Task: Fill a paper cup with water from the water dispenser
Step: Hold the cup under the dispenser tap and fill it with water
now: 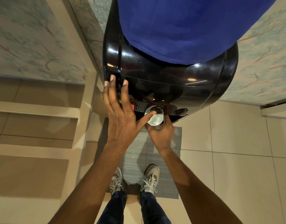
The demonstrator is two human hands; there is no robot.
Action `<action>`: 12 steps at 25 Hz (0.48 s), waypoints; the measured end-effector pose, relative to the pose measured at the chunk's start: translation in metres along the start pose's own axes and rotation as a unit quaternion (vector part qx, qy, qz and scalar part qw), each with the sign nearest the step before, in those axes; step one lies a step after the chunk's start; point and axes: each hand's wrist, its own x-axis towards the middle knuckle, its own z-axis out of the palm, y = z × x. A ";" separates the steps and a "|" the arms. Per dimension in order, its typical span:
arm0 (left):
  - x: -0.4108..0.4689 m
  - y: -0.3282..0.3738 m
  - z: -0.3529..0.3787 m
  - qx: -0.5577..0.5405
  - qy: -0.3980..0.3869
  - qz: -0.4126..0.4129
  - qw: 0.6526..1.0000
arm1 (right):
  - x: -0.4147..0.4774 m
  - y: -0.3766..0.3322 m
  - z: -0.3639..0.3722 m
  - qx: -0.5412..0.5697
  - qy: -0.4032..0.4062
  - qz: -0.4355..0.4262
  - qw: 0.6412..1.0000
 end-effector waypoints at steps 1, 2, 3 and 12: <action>-0.001 0.000 -0.002 -0.002 0.008 -0.002 1.000 | -0.001 0.000 0.000 -0.002 -0.002 -0.004 1.000; -0.003 0.000 -0.005 -0.007 0.017 -0.006 1.000 | -0.002 0.000 0.000 -0.004 -0.003 -0.006 1.000; -0.005 0.000 -0.007 -0.013 0.026 -0.010 1.000 | -0.003 -0.001 0.000 -0.004 -0.004 -0.005 1.000; -0.034 0.003 -0.033 -0.110 0.012 -0.068 0.992 | -0.015 0.000 -0.011 0.000 -0.032 0.018 0.999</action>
